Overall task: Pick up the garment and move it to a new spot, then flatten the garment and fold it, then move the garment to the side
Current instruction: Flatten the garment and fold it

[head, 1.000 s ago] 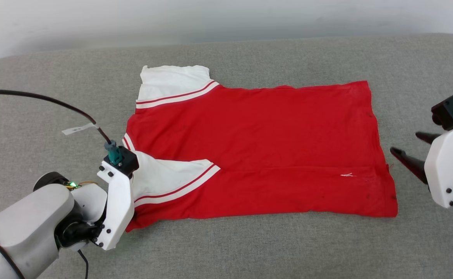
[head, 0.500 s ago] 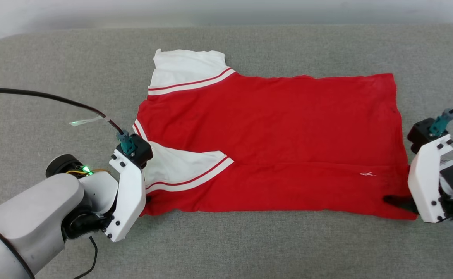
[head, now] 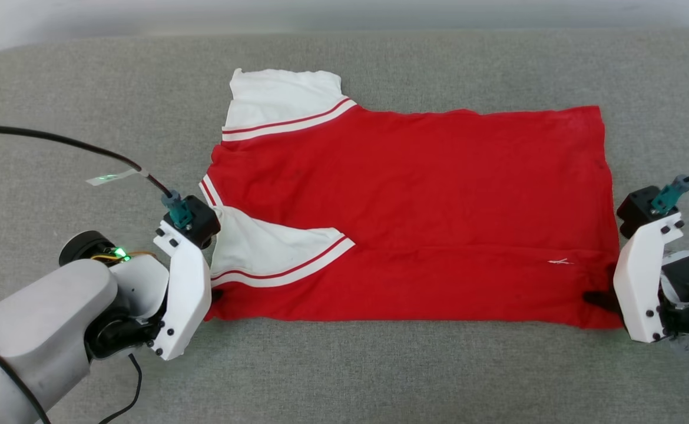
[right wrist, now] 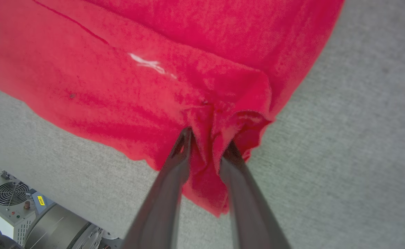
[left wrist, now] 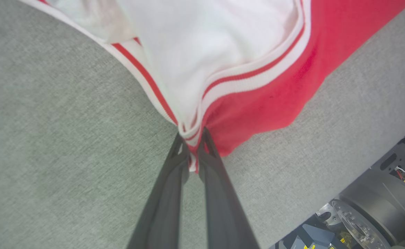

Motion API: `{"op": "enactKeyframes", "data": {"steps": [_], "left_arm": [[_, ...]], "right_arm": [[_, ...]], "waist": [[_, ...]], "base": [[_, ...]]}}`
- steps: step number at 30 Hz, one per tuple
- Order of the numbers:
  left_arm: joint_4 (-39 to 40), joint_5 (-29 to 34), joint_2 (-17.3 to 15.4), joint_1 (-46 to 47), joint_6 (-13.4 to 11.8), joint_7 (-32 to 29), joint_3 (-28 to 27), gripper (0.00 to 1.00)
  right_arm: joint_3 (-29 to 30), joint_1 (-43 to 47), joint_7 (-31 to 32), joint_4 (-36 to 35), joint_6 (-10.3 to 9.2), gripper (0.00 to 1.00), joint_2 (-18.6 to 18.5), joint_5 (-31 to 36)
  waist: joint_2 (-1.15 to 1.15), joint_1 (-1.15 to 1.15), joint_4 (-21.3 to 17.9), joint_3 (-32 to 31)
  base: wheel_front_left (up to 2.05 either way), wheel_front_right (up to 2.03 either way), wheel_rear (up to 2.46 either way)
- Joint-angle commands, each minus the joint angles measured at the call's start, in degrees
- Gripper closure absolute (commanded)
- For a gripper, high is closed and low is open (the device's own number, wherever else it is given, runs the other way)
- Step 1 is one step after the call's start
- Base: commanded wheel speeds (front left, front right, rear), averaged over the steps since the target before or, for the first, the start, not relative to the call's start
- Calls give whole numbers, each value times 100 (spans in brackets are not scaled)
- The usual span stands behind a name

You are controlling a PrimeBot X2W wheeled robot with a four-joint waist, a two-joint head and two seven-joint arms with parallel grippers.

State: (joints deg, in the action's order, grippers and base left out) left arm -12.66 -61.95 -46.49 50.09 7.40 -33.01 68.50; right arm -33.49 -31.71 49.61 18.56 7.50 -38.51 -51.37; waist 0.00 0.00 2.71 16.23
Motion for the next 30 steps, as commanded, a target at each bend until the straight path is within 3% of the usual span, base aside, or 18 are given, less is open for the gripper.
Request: {"op": "enactKeyframes", "data": {"steps": [1,14,21,24,30], "left_arm": [[-7,-48,-35,-39,-2,27,16,100],[543,-407,-604,-477,-3,56,109,100],[1104,-410,-815,-905,-188,27,239,100],[1192,-428,-836,-1040,-277,94,250,100],[931,-474,-616,-1247,-356,150,291,100]], "right_arm": [[-71,127,-24,0,-2,100,37,-14],[60,734,-77,-1012,-3,100,-823,-276],[281,1454,12,-1571,-3,100,-1169,-425],[419,1648,3,-1629,-3,100,-1167,-372],[422,1691,56,-1372,-3,100,-798,-85]], "waist": [[0,0,-27,-89],[0,0,-125,-743],[0,0,-130,-763],[0,0,-151,-699],[0,0,-194,-522]], "base": [[0,0,0],[0,0,0],[0,0,0],[0,0,0],[0,0,0]]}}
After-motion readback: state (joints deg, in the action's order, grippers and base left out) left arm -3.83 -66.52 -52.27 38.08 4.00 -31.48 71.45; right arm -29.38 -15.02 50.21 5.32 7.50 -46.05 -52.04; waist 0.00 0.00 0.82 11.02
